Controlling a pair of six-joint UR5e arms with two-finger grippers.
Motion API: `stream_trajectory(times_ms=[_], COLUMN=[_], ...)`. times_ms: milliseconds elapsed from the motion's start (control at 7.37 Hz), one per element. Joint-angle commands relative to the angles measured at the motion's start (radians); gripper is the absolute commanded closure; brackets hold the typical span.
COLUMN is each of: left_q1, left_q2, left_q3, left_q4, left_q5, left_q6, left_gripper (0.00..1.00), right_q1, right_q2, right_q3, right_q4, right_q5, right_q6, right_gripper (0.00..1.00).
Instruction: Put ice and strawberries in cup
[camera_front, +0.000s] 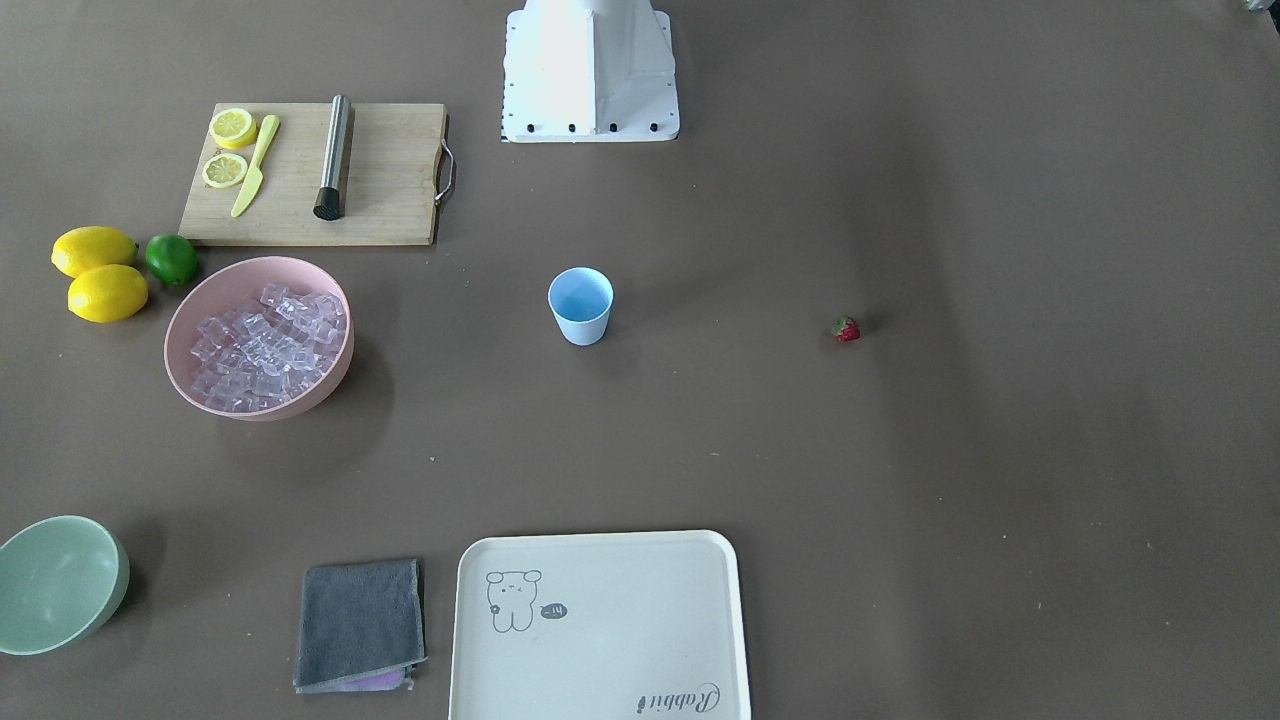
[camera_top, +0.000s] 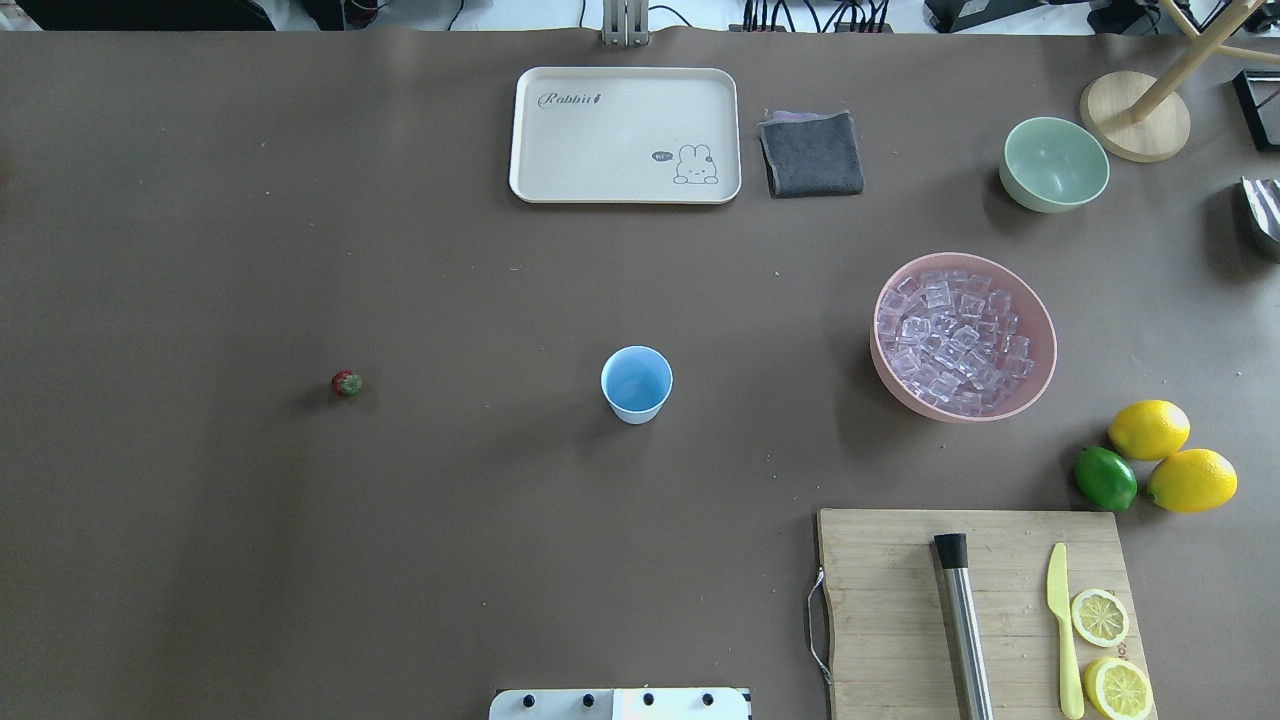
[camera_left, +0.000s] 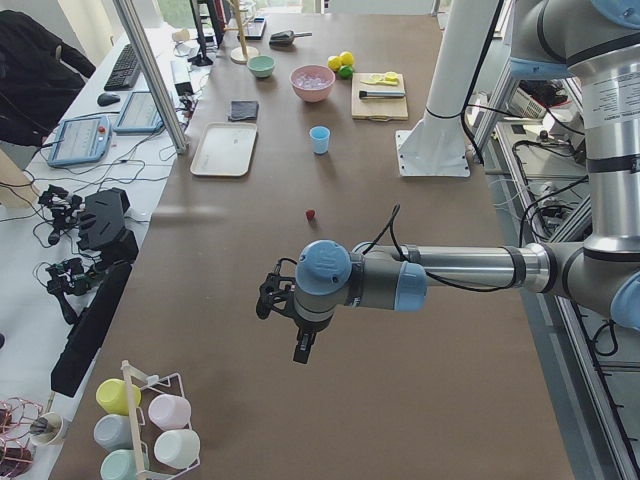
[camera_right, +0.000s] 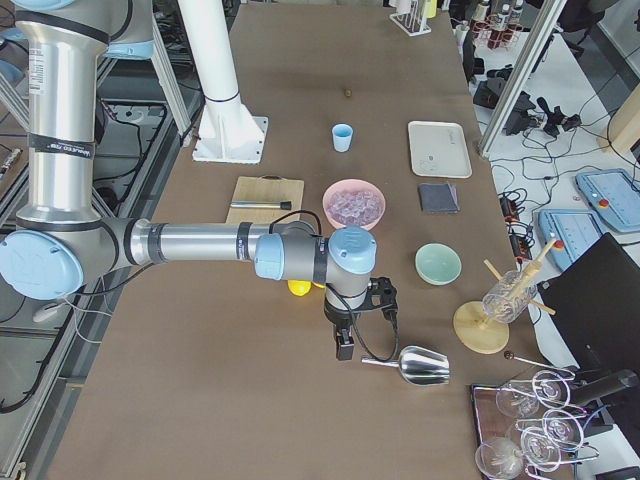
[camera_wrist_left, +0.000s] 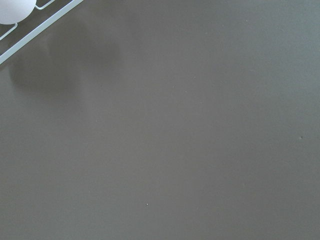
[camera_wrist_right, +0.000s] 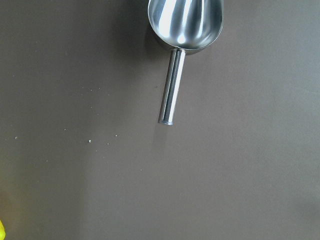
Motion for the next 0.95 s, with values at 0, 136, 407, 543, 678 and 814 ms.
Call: stream_trajectory(times_ms=[0,136,407,543,678,814], left_q1=[-0.001,-0.004,-0.001,-0.004,-0.001,-0.004], left_q2=[-0.007,-0.004,-0.013,-0.004,-0.004,-0.002], left_q3=[0.003,0.002,0.009,0.003,0.003,0.002], left_q4=[0.003,0.000,0.000,-0.002,-0.005,-0.002], left_q5=[-0.002,-0.005,0.002,-0.001,0.001,-0.005], left_q6=[-0.008,-0.003,-0.006,-0.006,0.001,-0.002], left_gripper=[0.02,0.02,0.02,0.02,0.02,0.02], right_q1=[0.000,0.000,0.000,0.000,0.000,0.000], right_q2=[-0.004,-0.004,-0.007,-0.007,-0.007,-0.007], right_q3=[0.001,0.001,0.003,0.003,0.003,0.006], right_q4=[0.000,0.000,0.000,0.002,0.002,0.002], right_q5=[0.000,0.000,0.000,0.000,0.000,0.000], right_q6=[0.000,0.000,0.000,0.002,0.002,0.002], right_gripper=[0.00,0.00,0.00,0.00,0.00,0.00])
